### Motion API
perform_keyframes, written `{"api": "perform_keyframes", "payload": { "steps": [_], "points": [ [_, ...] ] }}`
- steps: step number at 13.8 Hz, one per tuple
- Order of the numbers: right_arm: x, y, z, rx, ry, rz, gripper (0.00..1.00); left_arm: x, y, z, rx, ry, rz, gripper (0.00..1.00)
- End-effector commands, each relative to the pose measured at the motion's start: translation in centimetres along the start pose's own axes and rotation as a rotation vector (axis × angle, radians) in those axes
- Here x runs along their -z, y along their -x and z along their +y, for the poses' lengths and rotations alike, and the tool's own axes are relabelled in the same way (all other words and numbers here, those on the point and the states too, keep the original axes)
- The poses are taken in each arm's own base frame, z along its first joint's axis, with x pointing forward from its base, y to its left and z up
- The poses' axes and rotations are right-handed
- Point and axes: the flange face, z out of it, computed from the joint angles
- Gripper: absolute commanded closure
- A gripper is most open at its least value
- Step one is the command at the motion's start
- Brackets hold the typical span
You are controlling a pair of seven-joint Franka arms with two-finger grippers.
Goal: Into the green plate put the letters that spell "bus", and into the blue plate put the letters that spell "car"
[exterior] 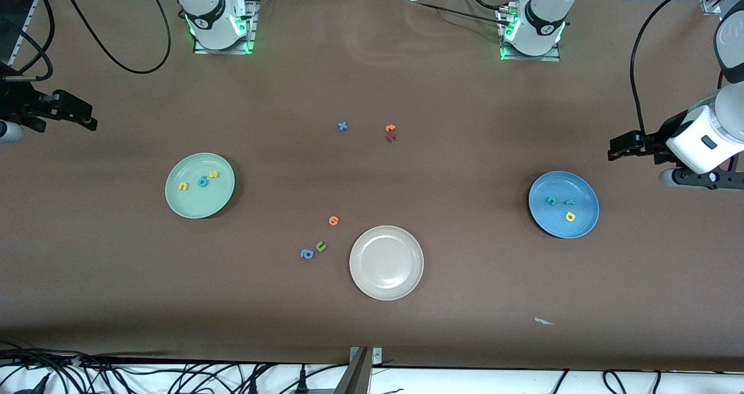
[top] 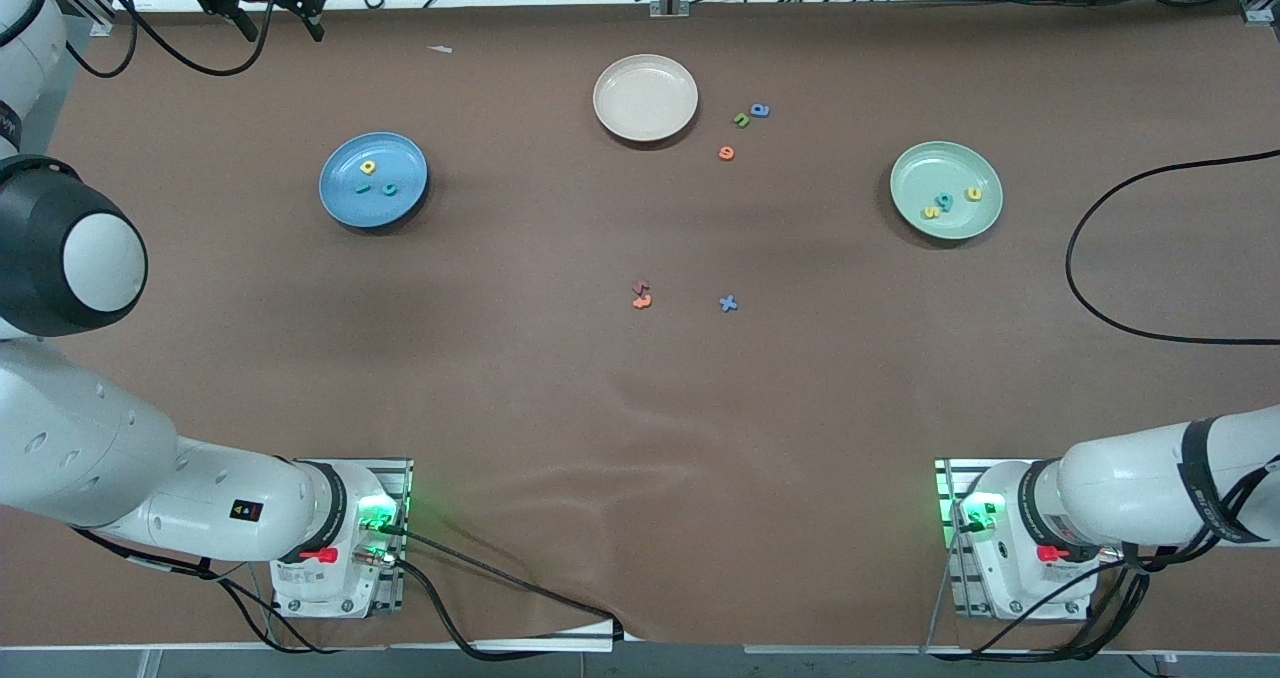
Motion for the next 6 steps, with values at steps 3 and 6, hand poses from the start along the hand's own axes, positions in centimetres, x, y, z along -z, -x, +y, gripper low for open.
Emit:
{"api": "perform_keyframes", "payload": {
  "steps": [3,6],
  "points": [
    [0.74,0.25,-0.36,0.009,-0.013,0.008,0.00,-0.14,-0.39,-0.57,-0.018,-0.016,0.014,0.00],
    [0.65,0.35,-0.56,0.006,-0.016,-0.002,0.00,-0.08,-0.55,-0.54,-0.020,-0.022,0.028,0.00]
  ]
}}
